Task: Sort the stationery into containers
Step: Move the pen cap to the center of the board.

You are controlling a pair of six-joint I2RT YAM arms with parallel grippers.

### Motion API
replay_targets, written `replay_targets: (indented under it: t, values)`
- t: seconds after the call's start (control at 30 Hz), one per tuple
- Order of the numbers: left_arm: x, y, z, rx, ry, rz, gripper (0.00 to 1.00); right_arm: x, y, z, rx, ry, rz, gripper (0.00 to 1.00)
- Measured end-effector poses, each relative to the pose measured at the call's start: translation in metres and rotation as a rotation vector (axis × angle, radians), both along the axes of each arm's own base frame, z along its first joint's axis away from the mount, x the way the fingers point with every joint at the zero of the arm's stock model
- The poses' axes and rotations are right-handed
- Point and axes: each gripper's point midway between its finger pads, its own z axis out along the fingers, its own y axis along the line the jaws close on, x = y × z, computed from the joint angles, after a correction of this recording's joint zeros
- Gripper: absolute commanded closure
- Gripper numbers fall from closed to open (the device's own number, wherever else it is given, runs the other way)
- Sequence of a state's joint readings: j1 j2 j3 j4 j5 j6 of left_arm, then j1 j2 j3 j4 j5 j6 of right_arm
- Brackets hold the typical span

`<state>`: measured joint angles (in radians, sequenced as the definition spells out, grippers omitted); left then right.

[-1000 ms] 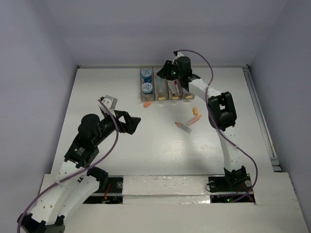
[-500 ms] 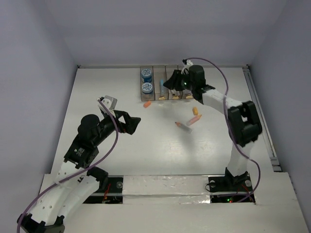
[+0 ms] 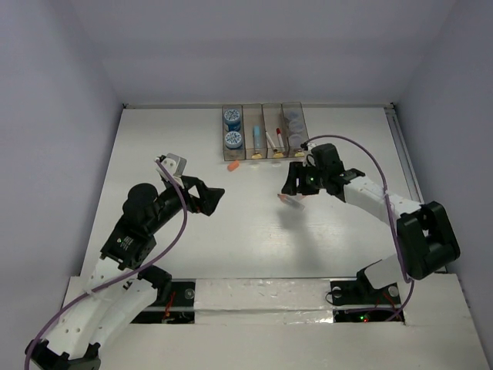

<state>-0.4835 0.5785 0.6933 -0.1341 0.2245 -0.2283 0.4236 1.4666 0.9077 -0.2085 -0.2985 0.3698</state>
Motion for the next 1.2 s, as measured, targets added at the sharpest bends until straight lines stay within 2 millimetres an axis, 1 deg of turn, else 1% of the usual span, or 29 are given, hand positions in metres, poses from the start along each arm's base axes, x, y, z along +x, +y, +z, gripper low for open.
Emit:
replay_targets:
  t: [0.1, 0.17, 0.23, 0.3, 0.43, 0.57, 0.6, 0.63, 0.67, 0.7, 0.77, 0.9, 0.97, 1.0, 1.2]
  values:
    - [0.0, 0.0, 0.0, 0.0, 0.0, 0.0, 0.01, -0.015, -0.004, -0.019, -0.096, 0.064, 0.028, 0.31]
    - [0.0, 0.0, 0.0, 0.0, 0.0, 0.0, 0.01, -0.018, -0.004, -0.029, -0.158, 0.087, 0.05, 0.31]
    - [0.0, 0.0, 0.0, 0.0, 0.0, 0.0, 0.01, -0.015, -0.002, -0.033, -0.209, 0.092, 0.069, 0.31]
    - [0.0, 0.0, 0.0, 0.0, 0.0, 0.0, 0.01, -0.011, 0.0, -0.035, -0.252, 0.083, 0.091, 0.31]
    - [0.0, 0.0, 0.0, 0.0, 0.001, 0.001, 0.01, 0.002, 0.006, -0.03, -0.303, 0.048, 0.114, 0.31]
    - [0.001, 0.001, 0.0, 0.001, 0.0, 0.008, 0.01, 0.011, 0.017, -0.025, -0.309, 0.01, 0.123, 0.3]
    - [0.002, 0.002, 0.0, 0.002, 0.0, 0.012, 0.01, 0.011, 0.023, -0.024, -0.302, -0.002, 0.127, 0.27]
    - [0.002, 0.002, 0.0, 0.002, 0.0, 0.017, 0.01, 0.011, 0.031, -0.023, -0.29, -0.017, 0.133, 0.26]
    - [0.003, 0.003, 0.0, 0.003, 0.0, 0.021, 0.01, 0.012, 0.043, -0.021, -0.27, -0.04, 0.142, 0.24]
    - [0.003, 0.003, 0.0, 0.004, -0.001, 0.025, 0.01, 0.013, 0.058, -0.019, -0.242, -0.064, 0.149, 0.21]
    - [0.004, 0.004, 0.0, 0.005, 0.0, 0.032, 0.01, 0.018, 0.089, -0.016, -0.184, -0.117, 0.147, 0.2]
    - [0.005, 0.006, -0.001, 0.008, 0.002, 0.044, 0.01, 0.038, 0.14, -0.017, -0.074, -0.199, 0.081, 0.19]
    - [0.005, 0.007, -0.001, 0.008, 0.002, 0.046, 0.01, 0.051, 0.153, -0.024, -0.052, -0.219, 0.026, 0.19]
    - [0.005, 0.007, -0.001, 0.008, 0.002, 0.046, 0.01, 0.059, 0.156, -0.027, -0.048, -0.229, -0.004, 0.18]
    - [0.004, 0.007, 0.0, 0.005, -0.003, 0.047, 0.01, 0.097, 0.163, -0.047, -0.069, -0.277, -0.142, 0.18]
